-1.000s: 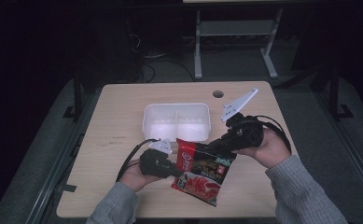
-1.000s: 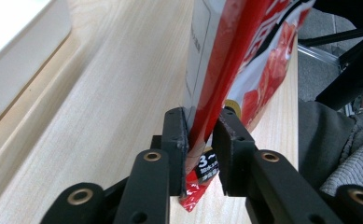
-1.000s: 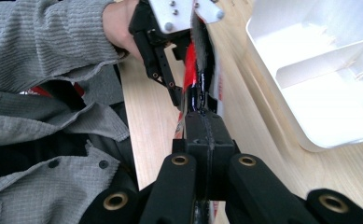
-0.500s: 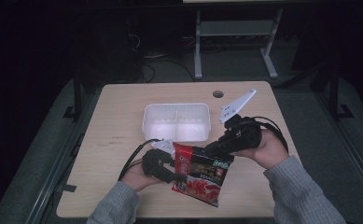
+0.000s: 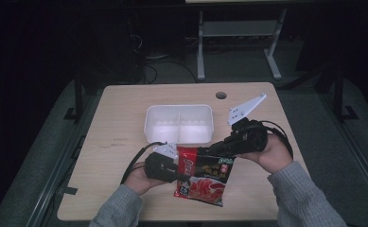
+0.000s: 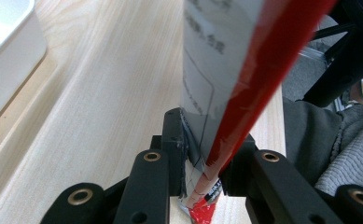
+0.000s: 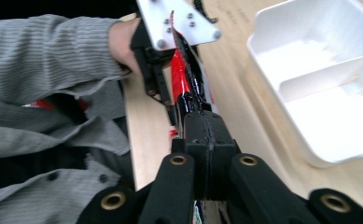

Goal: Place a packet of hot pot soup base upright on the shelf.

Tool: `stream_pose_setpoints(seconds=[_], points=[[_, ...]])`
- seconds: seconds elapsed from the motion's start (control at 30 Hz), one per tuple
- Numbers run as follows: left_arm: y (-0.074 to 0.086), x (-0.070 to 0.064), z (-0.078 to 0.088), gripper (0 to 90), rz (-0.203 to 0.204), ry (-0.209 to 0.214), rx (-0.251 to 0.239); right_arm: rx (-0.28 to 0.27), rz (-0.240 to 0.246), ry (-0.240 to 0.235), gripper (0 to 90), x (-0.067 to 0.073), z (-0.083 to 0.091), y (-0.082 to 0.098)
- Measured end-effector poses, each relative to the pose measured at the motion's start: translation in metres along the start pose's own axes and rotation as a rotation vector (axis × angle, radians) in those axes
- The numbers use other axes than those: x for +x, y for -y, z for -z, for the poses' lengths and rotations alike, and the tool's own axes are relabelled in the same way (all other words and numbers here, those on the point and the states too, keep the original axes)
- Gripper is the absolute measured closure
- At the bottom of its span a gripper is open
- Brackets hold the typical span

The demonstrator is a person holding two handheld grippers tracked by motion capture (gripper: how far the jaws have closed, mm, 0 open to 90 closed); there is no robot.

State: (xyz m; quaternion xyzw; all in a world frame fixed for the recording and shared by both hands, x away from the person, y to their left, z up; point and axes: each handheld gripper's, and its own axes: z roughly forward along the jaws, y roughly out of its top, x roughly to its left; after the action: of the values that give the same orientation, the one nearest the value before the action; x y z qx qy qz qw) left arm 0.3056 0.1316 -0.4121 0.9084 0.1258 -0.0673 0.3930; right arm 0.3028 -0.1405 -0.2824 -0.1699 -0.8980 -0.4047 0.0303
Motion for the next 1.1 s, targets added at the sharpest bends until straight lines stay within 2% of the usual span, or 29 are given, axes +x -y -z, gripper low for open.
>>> stream_pose_setpoints(seconds=[0.1, 0.13, 0.2, 0.23, 0.33, 0.4, 0.43, 0.5, 0.53, 0.63, 0.7, 0.83, 0.93, 0.97, 1.0, 1.07, 1.1], points=[[0.001, 0.000, 0.000, 75.2, 0.001, -0.006, 0.000, -0.050, -0.027, 0.045, 60.0, -0.003, 0.003, 0.005], [0.001, -0.001, 0.000, 75.2, 0.000, -0.007, 0.000, -0.073, -0.042, 0.052, 57.1, -0.005, 0.004, 0.009], [0.000, -0.001, 0.001, 75.2, -0.004, -0.010, 0.000, -0.108, -0.055, 0.038, 51.2, -0.007, 0.005, 0.017], [0.000, -0.001, 0.001, 75.1, -0.005, -0.011, 0.001, -0.133, -0.069, 0.038, 46.0, -0.009, 0.005, 0.027], [0.001, -0.002, 0.001, 75.1, -0.004, -0.010, 0.001, -0.156, -0.074, 0.040, 42.7, -0.009, 0.005, 0.037], [0.001, -0.002, 0.001, 75.1, -0.002, -0.011, 0.000, -0.196, -0.087, 0.042, 39.0, -0.010, 0.006, 0.052], [0.000, -0.002, 0.001, 75.1, -0.004, -0.012, 0.000, -0.196, -0.087, 0.042, 39.0, -0.010, 0.006, 0.052], [0.001, -0.002, 0.001, 75.1, -0.003, -0.013, -0.001, -0.215, -0.094, 0.044, 37.9, -0.009, 0.000, 0.067], [0.001, -0.002, 0.001, 75.1, -0.001, -0.013, -0.002, -0.215, -0.094, 0.044, 37.9, -0.009, 0.000, 0.067], [0.001, -0.003, 0.000, 75.0, -0.001, -0.016, -0.006, -0.222, -0.112, 0.051, 38.6, -0.010, -0.015, 0.085], [0.000, -0.003, 0.000, 75.0, -0.002, -0.017, -0.004, -0.226, -0.120, 0.046, 39.3, -0.011, -0.018, 0.088], [0.000, -0.003, 0.001, 74.9, -0.008, -0.018, 0.000, -0.221, -0.127, 0.032, 45.5, -0.012, -0.039, 0.097], [0.000, -0.003, 0.001, 74.9, -0.010, -0.018, 0.002, -0.232, -0.136, 0.020, 47.4, -0.012, -0.045, 0.098], [0.000, -0.003, 0.001, 74.8, -0.010, -0.019, 0.001, -0.237, -0.146, 0.007, 56.0, -0.013, -0.050, 0.099], [0.000, -0.004, 0.001, 74.8, -0.011, -0.018, 0.001, -0.237, -0.146, 0.007, 56.0, -0.013, -0.050, 0.099], [0.000, -0.003, 0.001, 74.4, -0.010, -0.019, 0.005, -0.239, -0.139, -0.003, 64.6, -0.013, -0.053, 0.099], [0.000, -0.003, 0.001, 74.0, -0.010, -0.019, 0.005, -0.239, -0.139, -0.003, 64.6, -0.013, -0.053, 0.099]])
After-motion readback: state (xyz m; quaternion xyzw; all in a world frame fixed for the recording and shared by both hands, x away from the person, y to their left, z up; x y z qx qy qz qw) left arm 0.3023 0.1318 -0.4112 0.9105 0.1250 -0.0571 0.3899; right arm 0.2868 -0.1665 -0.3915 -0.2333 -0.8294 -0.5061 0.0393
